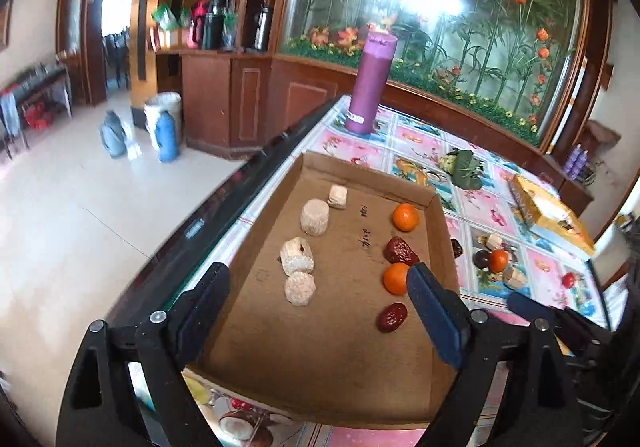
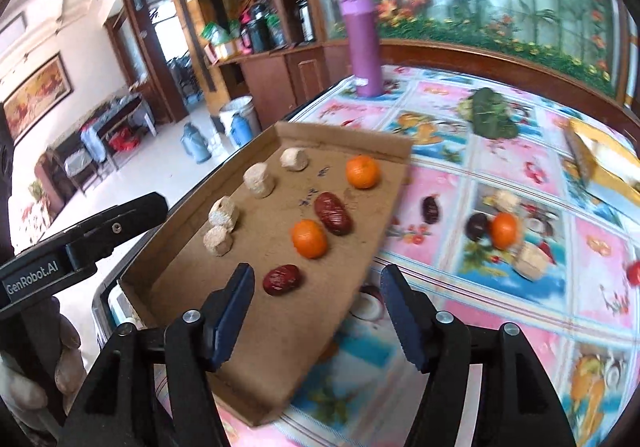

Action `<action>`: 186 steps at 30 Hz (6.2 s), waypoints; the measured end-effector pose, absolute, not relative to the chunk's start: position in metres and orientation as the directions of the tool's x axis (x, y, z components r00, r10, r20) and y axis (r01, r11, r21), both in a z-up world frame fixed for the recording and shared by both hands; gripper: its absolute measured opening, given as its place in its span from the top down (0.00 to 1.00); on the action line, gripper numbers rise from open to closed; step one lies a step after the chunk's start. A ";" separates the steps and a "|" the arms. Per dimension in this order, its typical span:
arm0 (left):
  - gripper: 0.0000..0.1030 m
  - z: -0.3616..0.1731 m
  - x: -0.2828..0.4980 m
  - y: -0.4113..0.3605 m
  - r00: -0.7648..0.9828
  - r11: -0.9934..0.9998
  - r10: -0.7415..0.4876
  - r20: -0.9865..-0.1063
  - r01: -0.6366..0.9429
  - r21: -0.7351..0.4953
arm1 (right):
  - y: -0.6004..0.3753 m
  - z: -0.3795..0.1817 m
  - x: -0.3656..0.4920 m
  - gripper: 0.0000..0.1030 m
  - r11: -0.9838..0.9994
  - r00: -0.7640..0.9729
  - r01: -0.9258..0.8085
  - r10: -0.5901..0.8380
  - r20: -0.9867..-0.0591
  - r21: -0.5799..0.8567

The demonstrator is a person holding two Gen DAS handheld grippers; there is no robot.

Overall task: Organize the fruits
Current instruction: 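Withdraw both tools from the tray back over the table items, then grasp a square tan cake with the left tool while the right tool grasps a red tomato, then lower the square cake and tomato into the tray and open both tools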

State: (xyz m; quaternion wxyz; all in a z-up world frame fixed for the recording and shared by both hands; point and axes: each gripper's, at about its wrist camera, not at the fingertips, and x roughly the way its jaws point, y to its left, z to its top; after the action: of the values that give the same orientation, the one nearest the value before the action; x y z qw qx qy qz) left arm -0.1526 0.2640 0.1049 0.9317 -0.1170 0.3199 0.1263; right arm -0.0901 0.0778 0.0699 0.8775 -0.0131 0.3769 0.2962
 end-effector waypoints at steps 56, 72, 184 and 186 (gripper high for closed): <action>0.13 0.064 -0.090 0.122 0.622 0.978 -0.196 -0.758 0.065 -0.200 | -0.209 0.067 -0.004 0.24 0.993 0.710 0.061 0.030 -0.704 0.104; 0.38 0.047 -0.001 0.029 0.592 0.966 -0.219 -0.776 0.247 -0.084 | -0.224 0.015 0.047 0.35 0.973 0.656 0.055 0.134 -0.742 0.224; 0.11 0.103 -0.167 0.261 0.748 0.916 0.312 -0.586 -0.402 -0.025 | 0.062 0.063 -0.120 0.25 0.852 0.556 -0.453 0.501 -0.663 0.263; 0.11 0.105 -0.169 0.255 0.750 0.922 0.302 -0.588 -0.388 -0.021 | 0.055 0.064 -0.119 0.24 0.859 0.567 -0.434 0.494 -0.659 0.271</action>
State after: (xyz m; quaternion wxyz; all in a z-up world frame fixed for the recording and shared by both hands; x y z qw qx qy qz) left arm -0.1685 0.2549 0.1051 0.9328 -0.0710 0.3012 0.1848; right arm -0.1192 0.0547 0.0644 0.8842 0.0391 0.3844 0.2624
